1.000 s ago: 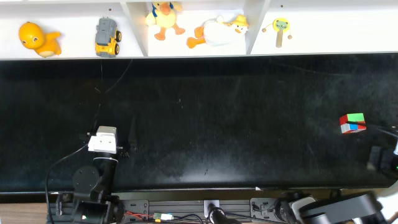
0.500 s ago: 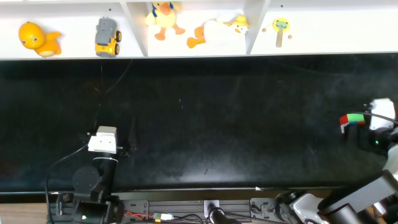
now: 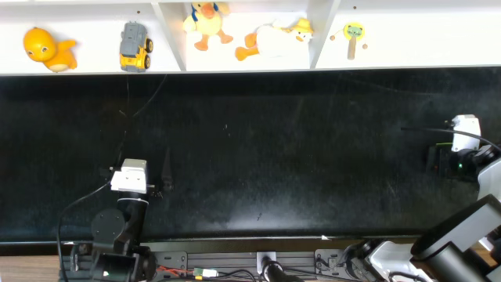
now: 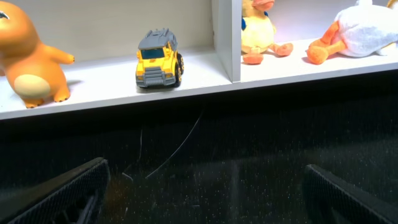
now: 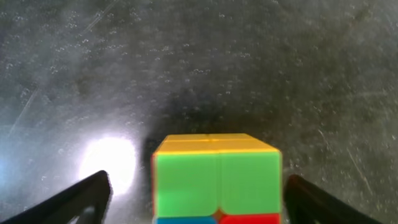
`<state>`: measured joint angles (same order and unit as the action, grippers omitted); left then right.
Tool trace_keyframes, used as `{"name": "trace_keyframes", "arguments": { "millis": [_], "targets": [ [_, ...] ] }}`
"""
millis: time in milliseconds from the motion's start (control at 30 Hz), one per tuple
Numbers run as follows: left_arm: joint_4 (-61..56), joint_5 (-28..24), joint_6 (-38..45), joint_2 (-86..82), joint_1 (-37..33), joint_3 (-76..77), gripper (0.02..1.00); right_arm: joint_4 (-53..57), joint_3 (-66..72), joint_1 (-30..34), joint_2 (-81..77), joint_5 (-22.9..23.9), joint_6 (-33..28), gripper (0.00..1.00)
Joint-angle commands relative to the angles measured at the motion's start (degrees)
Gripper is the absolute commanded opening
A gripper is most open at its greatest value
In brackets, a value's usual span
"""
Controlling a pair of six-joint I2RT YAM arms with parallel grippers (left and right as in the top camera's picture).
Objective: Store Toys
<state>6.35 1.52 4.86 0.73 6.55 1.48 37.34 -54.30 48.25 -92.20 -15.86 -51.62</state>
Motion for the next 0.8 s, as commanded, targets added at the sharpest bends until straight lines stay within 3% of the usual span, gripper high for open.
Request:
{"name": "trace_keyframes", "arguments": {
  "millis": [33, 133, 233, 533, 800],
  "targets": [
    [-0.2, -0.5, 1.1, -0.6, -0.2, -0.3, 0.998, -0.2, -0.3, -0.1, -0.4, 1.0, 2.1, 0.772],
    [-0.2, -0.5, 1.1, -0.6, -0.2, -0.3, 0.998, 0.1, -0.3, -0.1, -0.4, 2.0, 2.4, 0.595],
    [-0.2, -0.5, 1.1, -0.6, -0.2, -0.3, 0.996, 0.3, -0.3, -0.2, -0.4, 2.4, 2.4, 0.518],
    [-0.2, -0.5, 1.1, -0.6, -0.2, -0.3, 0.998, 0.2, -3.6, -1.8, 0.3, 2.4, 6.1, 0.470],
    [-0.2, -0.5, 1.1, -0.6, -0.2, -0.3, 0.998, 3.2, -17.8, -8.0, -0.4, 2.4, 10.0, 0.470]
  ]
}}
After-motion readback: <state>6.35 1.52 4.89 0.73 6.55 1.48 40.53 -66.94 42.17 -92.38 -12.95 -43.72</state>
